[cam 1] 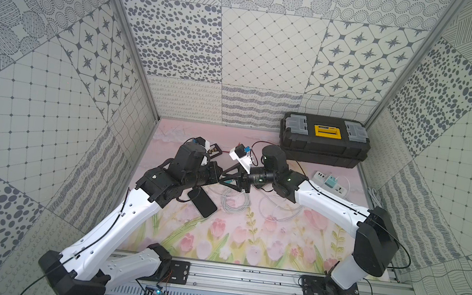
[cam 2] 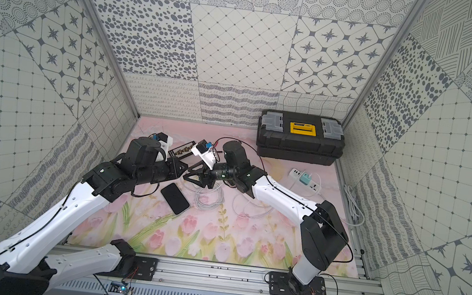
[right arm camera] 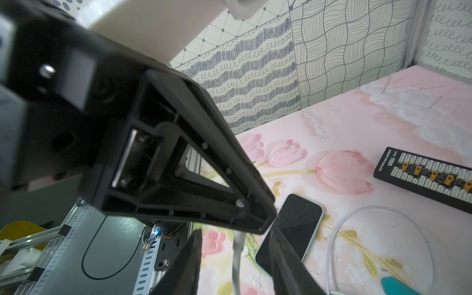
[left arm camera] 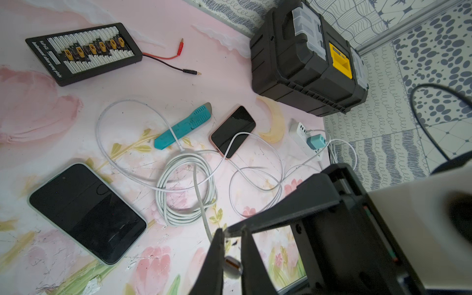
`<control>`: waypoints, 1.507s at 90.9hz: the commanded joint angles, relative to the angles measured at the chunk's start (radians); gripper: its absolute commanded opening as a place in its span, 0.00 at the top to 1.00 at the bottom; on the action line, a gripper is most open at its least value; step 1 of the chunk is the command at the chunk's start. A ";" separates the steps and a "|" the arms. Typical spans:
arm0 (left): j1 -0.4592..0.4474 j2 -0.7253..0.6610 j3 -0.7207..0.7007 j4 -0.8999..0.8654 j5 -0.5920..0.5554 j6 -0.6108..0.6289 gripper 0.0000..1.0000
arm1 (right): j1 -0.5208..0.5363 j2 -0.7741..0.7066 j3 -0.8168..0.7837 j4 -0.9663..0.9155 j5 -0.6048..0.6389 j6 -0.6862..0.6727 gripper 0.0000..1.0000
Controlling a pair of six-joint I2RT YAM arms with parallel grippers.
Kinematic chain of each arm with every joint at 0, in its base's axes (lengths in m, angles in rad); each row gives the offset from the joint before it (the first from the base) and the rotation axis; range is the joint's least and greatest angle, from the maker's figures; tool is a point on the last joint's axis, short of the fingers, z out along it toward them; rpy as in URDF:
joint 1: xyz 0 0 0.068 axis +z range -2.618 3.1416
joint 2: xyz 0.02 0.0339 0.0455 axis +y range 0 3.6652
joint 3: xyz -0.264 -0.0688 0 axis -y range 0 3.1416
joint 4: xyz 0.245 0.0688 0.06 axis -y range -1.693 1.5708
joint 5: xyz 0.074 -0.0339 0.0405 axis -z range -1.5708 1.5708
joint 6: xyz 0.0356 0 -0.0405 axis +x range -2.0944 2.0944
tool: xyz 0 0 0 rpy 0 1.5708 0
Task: Plug the charging cable into the phone
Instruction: Pick up the charging cable for the phone, then pick up the phone at the center of the board.
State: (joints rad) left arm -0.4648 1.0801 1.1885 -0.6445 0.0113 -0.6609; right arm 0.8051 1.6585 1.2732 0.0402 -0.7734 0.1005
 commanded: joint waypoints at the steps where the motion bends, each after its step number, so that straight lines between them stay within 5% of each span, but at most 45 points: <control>1: -0.003 0.008 -0.005 0.046 0.011 -0.016 1.00 | 0.018 0.021 0.045 -0.016 0.022 -0.009 0.57; 58: -0.003 0.013 -0.032 0.047 0.006 -0.014 0.99 | 0.023 0.041 0.081 -0.006 0.066 0.030 1.00; 64: -0.003 0.010 -0.039 0.046 -0.004 -0.011 0.84 | 0.022 0.041 0.082 -0.006 0.064 0.037 1.00; 72: -0.003 -0.005 -0.044 0.012 -0.098 -0.036 0.41 | 0.020 0.042 0.078 -0.009 0.057 0.040 1.00; 82: 0.000 -0.053 -0.049 -0.098 -0.309 -0.133 0.03 | -0.001 0.040 0.059 -0.008 0.041 0.052 1.00; 92: 0.049 -0.113 -0.078 -0.238 -0.385 -0.261 0.01 | -0.042 0.020 -0.011 0.021 0.043 0.071 1.00; 103: 0.155 -0.102 -0.144 -0.309 -0.213 -0.319 0.01 | -0.105 -0.018 -0.100 0.067 0.070 0.116 1.00; 117: 0.192 0.094 -0.215 -0.332 -0.073 -0.377 0.01 | -0.181 -0.051 -0.168 0.116 0.069 0.184 1.00; 137: 0.191 0.346 -0.244 -0.280 -0.018 -0.492 0.01 | -0.190 -0.061 -0.186 0.130 0.053 0.201 1.00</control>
State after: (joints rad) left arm -0.2859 1.2709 0.9634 -0.8757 -0.1017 -0.9985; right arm 0.6064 1.6310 1.0966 0.0990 -0.7109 0.2741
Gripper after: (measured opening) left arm 0.989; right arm 0.099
